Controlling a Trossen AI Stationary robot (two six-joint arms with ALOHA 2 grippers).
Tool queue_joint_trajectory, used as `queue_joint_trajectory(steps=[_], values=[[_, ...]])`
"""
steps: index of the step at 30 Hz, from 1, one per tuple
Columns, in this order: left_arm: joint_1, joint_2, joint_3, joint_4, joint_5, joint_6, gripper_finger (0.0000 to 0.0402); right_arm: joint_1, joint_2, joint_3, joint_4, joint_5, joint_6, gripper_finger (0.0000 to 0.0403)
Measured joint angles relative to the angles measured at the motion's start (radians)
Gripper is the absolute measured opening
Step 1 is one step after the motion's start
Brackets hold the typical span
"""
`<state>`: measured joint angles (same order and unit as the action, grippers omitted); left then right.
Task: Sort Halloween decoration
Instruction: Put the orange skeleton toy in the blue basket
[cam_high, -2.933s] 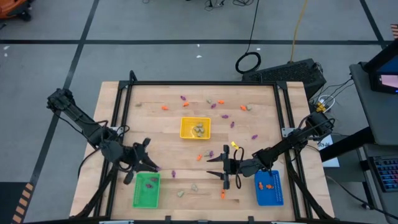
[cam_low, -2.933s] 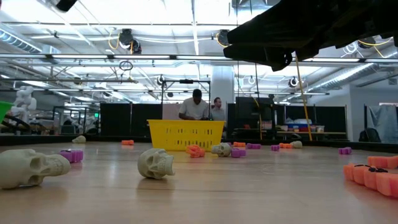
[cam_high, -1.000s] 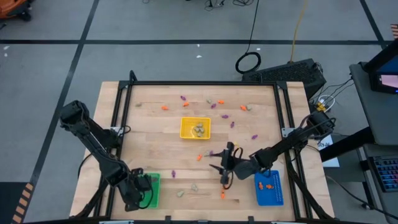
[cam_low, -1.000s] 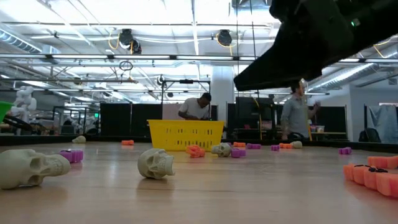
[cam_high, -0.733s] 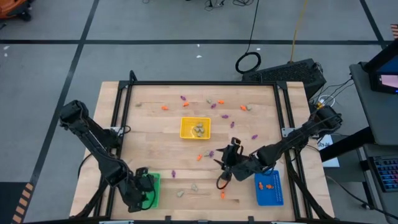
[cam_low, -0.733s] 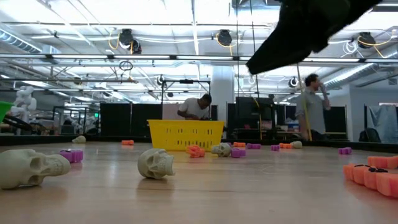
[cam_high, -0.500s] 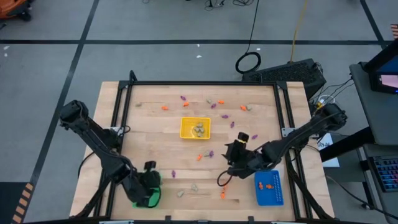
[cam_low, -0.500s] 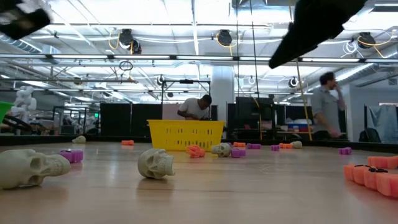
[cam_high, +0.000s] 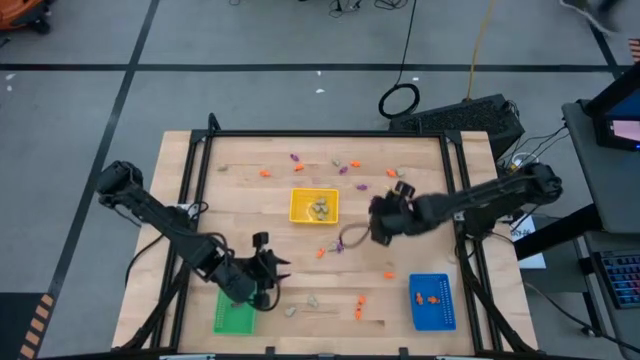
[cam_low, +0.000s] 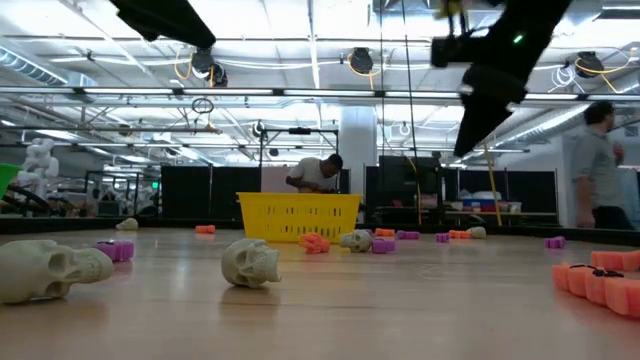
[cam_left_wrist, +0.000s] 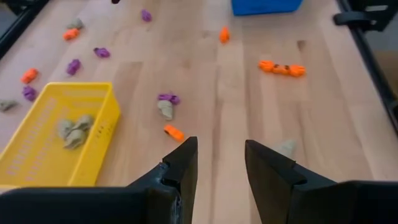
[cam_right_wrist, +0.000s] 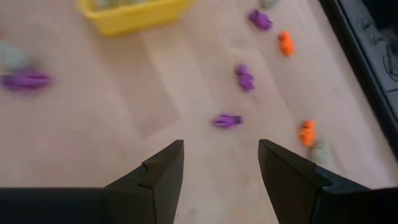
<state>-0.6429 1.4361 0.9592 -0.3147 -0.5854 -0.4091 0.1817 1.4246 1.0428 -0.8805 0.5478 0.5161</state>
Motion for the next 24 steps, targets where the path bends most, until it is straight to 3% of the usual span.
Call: queue_joint_trajectory(steps=[13,24], values=[[0.021,0.0,0.0,0.023,-0.046,-0.004,0.0132,-0.517,0.0,0.0,0.015,-0.289,-0.423,0.0199],[0.021,0.046,0.0,0.047,-0.074,-0.003,0.0132,-0.686,0.0,-0.101,0.12,-0.317,-0.53,0.0265]])
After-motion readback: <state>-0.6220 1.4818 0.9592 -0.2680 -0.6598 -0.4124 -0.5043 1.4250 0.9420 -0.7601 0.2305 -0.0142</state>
